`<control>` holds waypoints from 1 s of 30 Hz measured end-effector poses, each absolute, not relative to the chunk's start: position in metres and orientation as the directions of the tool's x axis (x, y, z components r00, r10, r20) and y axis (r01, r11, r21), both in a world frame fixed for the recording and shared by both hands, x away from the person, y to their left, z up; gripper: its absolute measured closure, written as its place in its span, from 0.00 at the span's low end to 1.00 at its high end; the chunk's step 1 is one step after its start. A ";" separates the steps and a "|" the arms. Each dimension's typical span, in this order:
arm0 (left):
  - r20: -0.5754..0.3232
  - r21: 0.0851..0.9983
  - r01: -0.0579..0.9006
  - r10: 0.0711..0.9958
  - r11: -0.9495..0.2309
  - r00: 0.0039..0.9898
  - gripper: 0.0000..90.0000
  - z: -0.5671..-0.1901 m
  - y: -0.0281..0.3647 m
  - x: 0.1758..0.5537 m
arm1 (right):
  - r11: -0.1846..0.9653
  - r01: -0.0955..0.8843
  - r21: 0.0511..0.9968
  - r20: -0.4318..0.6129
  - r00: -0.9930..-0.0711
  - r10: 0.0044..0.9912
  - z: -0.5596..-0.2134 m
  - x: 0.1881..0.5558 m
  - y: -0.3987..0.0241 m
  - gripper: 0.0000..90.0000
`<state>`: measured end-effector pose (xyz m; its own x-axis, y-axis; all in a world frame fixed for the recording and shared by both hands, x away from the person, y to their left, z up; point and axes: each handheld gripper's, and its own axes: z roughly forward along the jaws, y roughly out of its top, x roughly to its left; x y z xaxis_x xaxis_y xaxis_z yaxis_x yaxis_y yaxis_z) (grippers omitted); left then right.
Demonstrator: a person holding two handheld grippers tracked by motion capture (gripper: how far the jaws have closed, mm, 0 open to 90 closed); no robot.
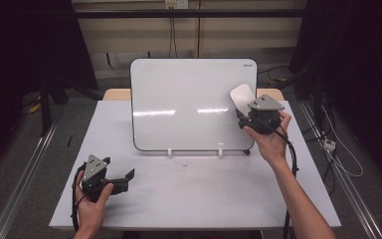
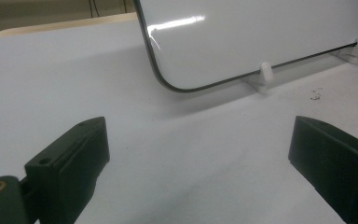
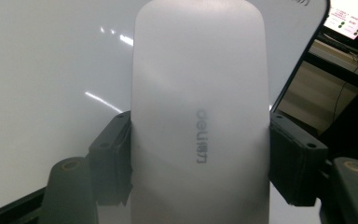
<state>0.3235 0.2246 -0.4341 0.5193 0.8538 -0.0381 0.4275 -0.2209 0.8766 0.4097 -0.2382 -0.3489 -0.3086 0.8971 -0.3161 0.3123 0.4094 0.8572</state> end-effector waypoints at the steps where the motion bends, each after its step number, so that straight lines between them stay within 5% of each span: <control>1: -0.039 0.876 0.428 0.852 -0.222 0.522 0.06 -0.434 0.225 0.323 | 0.409 0.312 0.857 -0.315 -0.311 0.897 -0.350 0.408 -0.237 0.35; 30: -0.030 0.881 0.417 0.853 -0.223 0.521 0.06 -0.432 0.221 0.322 | 0.492 0.337 0.803 -0.362 -0.380 0.851 -0.386 0.373 -0.234 0.35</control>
